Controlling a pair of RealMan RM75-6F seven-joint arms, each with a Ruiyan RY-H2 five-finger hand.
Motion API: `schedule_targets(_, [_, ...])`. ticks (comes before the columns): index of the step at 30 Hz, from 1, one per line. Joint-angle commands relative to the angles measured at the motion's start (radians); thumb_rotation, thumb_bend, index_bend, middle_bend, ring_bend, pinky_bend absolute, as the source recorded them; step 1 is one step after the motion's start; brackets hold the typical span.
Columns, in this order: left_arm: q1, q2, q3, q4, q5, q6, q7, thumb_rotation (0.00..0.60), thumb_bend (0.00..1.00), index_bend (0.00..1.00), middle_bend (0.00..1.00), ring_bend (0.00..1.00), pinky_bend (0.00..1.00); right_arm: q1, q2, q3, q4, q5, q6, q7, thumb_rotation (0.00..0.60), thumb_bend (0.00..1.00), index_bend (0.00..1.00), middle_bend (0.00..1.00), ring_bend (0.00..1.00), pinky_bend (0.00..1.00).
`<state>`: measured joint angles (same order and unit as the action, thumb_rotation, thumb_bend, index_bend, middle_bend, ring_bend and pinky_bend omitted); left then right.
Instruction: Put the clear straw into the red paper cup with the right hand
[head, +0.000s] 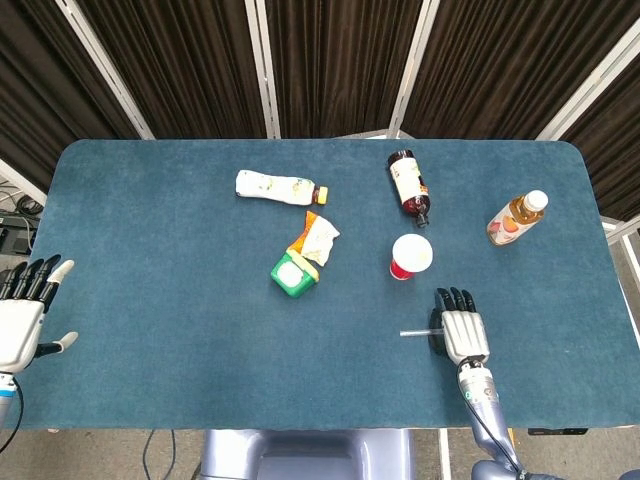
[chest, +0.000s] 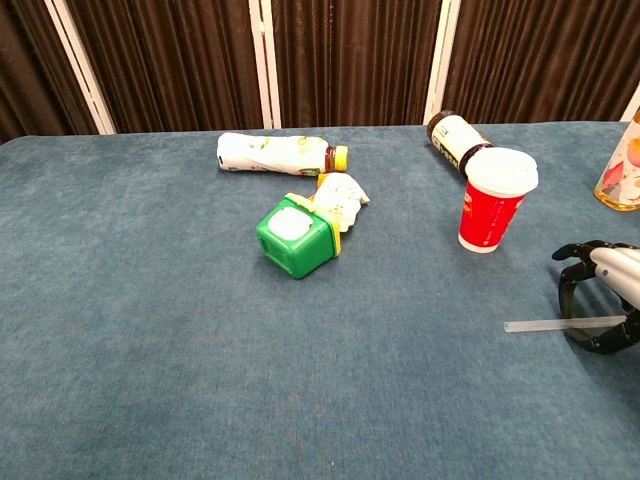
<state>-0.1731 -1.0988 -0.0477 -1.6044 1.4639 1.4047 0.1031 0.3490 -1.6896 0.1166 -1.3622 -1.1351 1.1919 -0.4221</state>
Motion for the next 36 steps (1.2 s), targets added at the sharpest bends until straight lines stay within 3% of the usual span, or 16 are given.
schedule_targets(1, [0.001,0.000,0.000,0.000,-0.001,0.002,0.001,0.600,0.05,0.00,0.00,0.00,0.00,0.000,-0.004,-0.001,0.005,-0.006,0.001,0.004,0.600,0.37,0.58,0.13,0.00,0.00])
schedule_targets(12, [0.008,-0.002,0.001,-0.002,-0.002,0.009,0.003,0.600,0.05,0.00,0.00,0.00,0.00,0.001,-0.005,0.001,0.004,-0.023,0.004,0.015,0.600,0.37,0.59,0.13,0.00,0.00])
schedule_targets(19, [0.010,-0.003,0.001,-0.003,-0.002,0.011,0.004,0.600,0.05,0.00,0.00,0.00,0.00,0.009,0.042,0.042,-0.092,-0.064,0.055,0.033,0.600,0.37,0.59,0.13,0.00,0.00])
schedule_targets(27, [0.011,-0.004,0.001,-0.002,-0.001,0.011,0.004,0.600,0.05,0.00,0.00,0.00,0.00,0.010,0.118,0.129,-0.236,-0.068,0.133,0.043,0.600,0.37,0.59,0.13,0.00,0.00])
schedule_targets(36, [0.011,-0.004,0.000,-0.002,-0.001,0.011,0.005,0.600,0.05,0.00,0.00,0.00,0.00,-0.006,0.165,0.318,-0.405,0.008,0.245,0.181,0.600,0.37,0.59,0.13,0.00,0.00])
